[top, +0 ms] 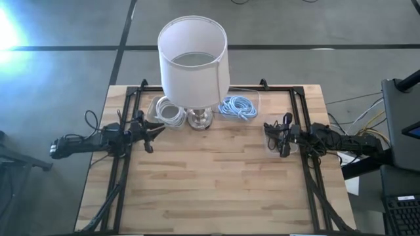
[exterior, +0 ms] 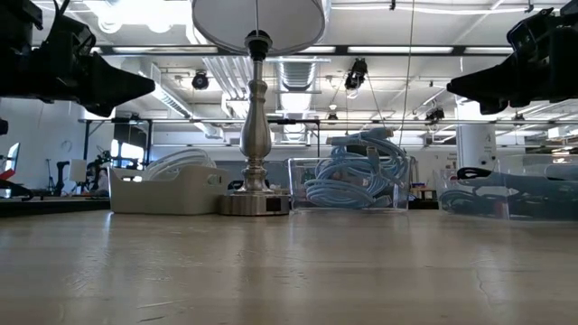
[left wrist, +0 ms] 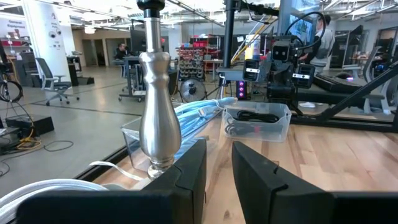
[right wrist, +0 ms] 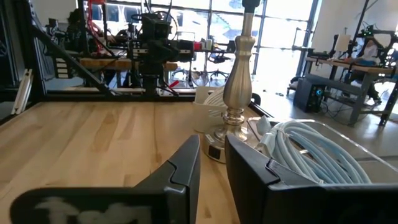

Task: Pick & Place USB Port
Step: Return to Home Position

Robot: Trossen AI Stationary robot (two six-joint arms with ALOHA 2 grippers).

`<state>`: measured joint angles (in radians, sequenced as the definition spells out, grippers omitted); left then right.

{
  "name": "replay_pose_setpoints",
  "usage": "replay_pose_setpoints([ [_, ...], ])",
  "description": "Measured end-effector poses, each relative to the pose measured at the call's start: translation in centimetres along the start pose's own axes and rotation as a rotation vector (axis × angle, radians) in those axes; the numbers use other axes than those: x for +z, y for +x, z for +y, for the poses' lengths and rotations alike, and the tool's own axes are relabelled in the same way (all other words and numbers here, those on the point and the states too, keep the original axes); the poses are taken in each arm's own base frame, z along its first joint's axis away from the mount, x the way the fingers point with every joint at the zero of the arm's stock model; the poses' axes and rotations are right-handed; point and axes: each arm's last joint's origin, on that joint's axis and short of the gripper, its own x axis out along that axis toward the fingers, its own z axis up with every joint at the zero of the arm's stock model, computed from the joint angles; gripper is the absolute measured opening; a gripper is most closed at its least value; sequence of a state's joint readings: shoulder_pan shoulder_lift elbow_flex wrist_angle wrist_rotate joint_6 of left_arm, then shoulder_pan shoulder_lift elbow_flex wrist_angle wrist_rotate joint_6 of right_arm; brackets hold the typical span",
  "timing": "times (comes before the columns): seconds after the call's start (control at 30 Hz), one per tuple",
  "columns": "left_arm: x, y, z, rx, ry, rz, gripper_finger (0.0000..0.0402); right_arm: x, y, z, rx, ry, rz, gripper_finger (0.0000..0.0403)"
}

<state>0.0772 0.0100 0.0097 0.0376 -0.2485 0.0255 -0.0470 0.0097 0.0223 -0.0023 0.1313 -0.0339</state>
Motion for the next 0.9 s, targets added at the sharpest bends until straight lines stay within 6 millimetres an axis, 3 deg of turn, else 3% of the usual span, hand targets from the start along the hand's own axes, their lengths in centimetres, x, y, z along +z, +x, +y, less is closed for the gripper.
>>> replay_pose_setpoints([
  [0.9,0.00,0.00,0.00,0.000,0.000,0.000,0.0081,0.00,0.00,0.01,0.000,-0.001,0.000,0.0086],
])
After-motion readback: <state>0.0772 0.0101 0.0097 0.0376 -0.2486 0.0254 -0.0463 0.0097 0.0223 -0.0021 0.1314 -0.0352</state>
